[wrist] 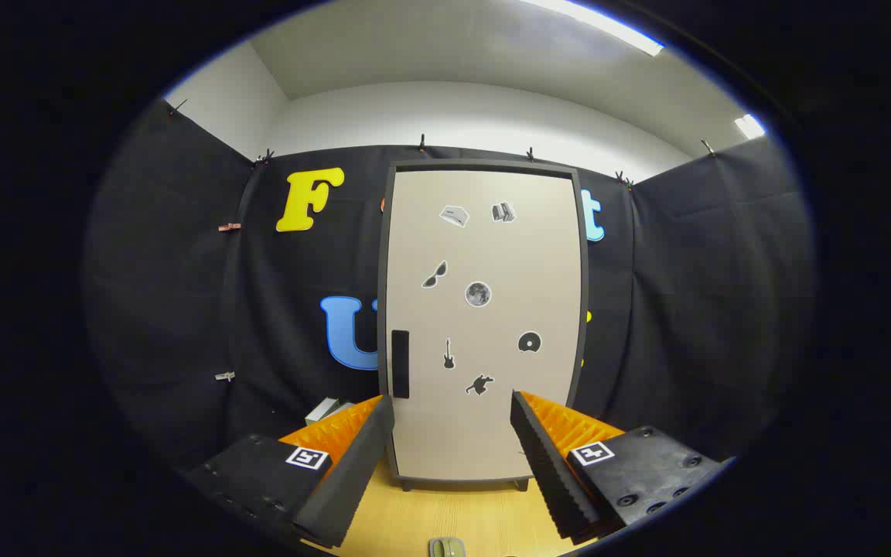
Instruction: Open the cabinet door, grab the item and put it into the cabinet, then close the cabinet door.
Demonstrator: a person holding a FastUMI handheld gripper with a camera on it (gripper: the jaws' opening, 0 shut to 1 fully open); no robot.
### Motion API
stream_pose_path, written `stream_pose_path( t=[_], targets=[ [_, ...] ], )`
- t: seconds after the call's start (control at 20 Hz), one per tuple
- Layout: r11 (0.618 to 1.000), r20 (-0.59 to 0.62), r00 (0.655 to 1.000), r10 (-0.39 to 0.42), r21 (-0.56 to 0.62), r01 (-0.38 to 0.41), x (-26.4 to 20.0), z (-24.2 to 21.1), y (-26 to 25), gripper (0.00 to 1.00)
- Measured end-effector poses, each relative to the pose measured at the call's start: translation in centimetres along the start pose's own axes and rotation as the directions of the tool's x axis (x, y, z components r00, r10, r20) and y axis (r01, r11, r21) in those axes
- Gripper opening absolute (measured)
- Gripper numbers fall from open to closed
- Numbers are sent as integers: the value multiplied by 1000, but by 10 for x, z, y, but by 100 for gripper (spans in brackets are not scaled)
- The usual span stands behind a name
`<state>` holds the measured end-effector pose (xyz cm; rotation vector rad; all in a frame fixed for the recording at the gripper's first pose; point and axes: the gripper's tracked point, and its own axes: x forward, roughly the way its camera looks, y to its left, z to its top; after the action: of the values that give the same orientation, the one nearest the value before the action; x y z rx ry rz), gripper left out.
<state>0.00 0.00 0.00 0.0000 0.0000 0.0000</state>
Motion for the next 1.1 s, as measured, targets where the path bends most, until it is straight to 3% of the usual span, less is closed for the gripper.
stream_pose_path(
  t=[1.1],
  targets=[
    [1000,-18,1000,-10,15,10,-26,-3,13,97]
  ],
)
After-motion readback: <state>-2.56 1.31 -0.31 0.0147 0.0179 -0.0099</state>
